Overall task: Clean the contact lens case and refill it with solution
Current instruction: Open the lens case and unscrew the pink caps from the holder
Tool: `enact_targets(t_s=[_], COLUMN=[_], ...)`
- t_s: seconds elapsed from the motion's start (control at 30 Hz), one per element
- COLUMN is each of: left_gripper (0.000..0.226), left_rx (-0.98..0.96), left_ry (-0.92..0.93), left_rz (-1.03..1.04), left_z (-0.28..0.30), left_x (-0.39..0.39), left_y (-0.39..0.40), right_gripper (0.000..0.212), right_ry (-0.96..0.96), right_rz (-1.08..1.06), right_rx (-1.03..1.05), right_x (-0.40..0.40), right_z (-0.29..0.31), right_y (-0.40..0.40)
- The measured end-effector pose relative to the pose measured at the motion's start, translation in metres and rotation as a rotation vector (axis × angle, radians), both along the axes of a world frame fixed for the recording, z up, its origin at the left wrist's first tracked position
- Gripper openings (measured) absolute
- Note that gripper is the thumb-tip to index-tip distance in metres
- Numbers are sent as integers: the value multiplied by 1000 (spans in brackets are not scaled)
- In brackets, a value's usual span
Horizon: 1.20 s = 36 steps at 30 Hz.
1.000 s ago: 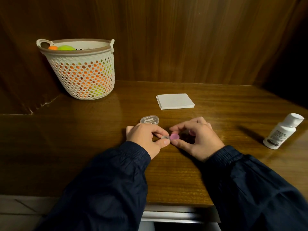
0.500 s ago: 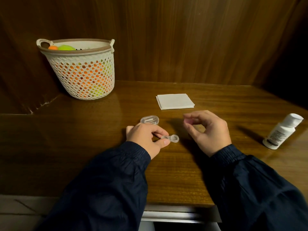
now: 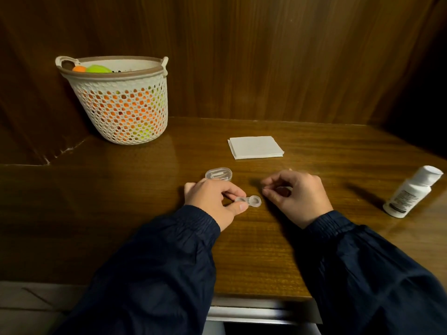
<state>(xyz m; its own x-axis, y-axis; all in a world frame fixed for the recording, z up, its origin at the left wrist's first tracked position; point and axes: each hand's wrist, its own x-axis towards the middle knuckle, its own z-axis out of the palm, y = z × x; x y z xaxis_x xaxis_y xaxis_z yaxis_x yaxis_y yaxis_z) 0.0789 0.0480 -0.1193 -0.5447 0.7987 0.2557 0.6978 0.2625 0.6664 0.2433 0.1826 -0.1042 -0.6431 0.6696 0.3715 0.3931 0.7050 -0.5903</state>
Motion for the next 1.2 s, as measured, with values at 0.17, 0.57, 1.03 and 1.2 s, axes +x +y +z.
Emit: enact_targets(t_s=[0.17, 0.57, 1.03, 1.2], left_gripper=[12, 12, 11, 5], left_rx=[-15, 21, -45, -136], left_ry=[35, 152, 207, 168], left_rz=[10, 41, 256, 372], left_z=[1, 19, 66, 65], left_x=[1, -5, -14, -14], left_y=[0, -44, -226, -327], right_gripper=[28, 34, 25, 22], right_ry=[76, -98, 92, 104], right_rz=[60, 252, 664, 903], right_rx=[48, 123, -65, -132], right_x=[2, -4, -65, -101], right_z=[4, 10, 41, 31], right_y=[-3, -22, -158, -241])
